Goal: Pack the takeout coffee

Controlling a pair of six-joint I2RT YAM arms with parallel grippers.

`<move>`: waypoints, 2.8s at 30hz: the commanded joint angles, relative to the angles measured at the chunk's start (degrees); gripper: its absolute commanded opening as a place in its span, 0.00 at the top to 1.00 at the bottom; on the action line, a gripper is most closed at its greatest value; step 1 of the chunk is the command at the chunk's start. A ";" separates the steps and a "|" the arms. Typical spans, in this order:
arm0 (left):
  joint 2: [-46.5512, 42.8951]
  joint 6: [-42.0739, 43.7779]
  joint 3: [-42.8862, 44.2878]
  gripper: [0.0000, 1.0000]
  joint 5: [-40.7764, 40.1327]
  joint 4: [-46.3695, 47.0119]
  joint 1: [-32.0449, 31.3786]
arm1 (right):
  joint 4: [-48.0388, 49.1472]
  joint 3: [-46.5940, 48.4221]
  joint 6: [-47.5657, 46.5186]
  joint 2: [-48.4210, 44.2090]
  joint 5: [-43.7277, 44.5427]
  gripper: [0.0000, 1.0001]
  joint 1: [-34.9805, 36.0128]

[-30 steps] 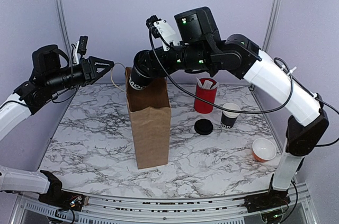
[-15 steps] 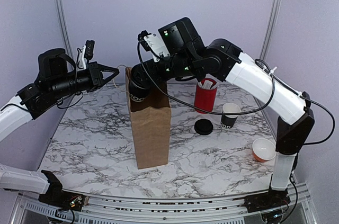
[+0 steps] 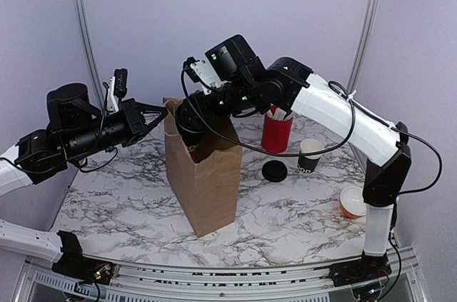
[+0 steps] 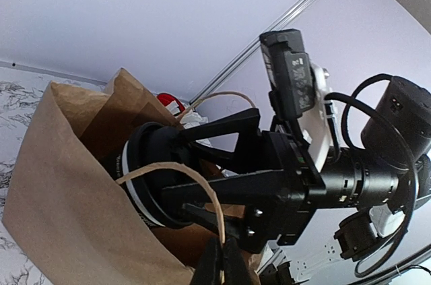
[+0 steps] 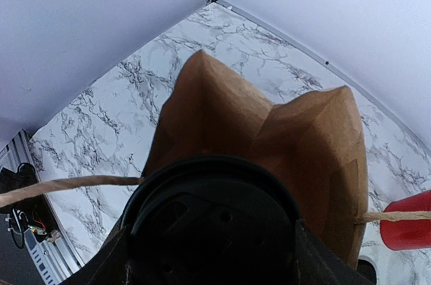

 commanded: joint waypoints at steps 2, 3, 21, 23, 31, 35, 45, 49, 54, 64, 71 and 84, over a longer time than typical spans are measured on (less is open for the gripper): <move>-1.51 -2.17 -0.38 1.00 -8.80 -0.54 -3.43 | -0.89 1.74 1.37 1.04 -1.08 0.35 -0.20; -1.72 -2.16 -0.95 1.00 -9.27 -0.61 -3.47 | -1.07 1.74 1.47 1.19 -1.25 0.35 -0.20; -7.53 7.56 -5.86 1.00 -9.89 2.01 -3.48 | -8.30 4.10 3.89 5.90 -3.30 0.37 1.12; -7.82 8.13 -6.29 1.00 -9.47 2.46 -3.48 | -9.10 4.37 3.97 6.37 -3.24 0.37 1.12; -9.52 9.59 -7.91 1.00 -9.84 4.20 -3.47 | -12.77 4.32 3.60 7.12 -3.03 0.38 1.05; -9.65 9.71 -8.44 1.00 -9.69 4.63 -3.48 | -14.11 3.45 3.59 7.09 -3.26 0.39 1.02; -9.73 9.86 -8.64 1.00 -9.47 4.84 -3.48 | -15.91 2.32 3.20 8.47 -4.49 0.39 1.28; -9.55 9.95 -8.84 1.00 -9.61 5.01 -3.48 | -16.09 1.48 3.05 8.88 -3.67 0.40 1.46; -9.36 10.14 -8.84 1.00 -9.74 5.39 -3.48 | -16.10 -0.23 3.06 8.83 -3.01 0.40 1.66; -9.14 10.19 -9.19 1.00 -10.24 5.91 -3.48 | -17.78 -0.90 2.52 8.77 -3.74 0.42 1.82; -9.32 10.23 -9.43 1.00 -10.40 6.05 -3.48 | -20.39 4.44 2.66 8.81 -3.25 0.42 1.82; -9.14 10.15 -9.79 1.00 -10.65 6.08 -3.48 | -21.69 0.24 2.39 7.36 -4.73 0.43 2.18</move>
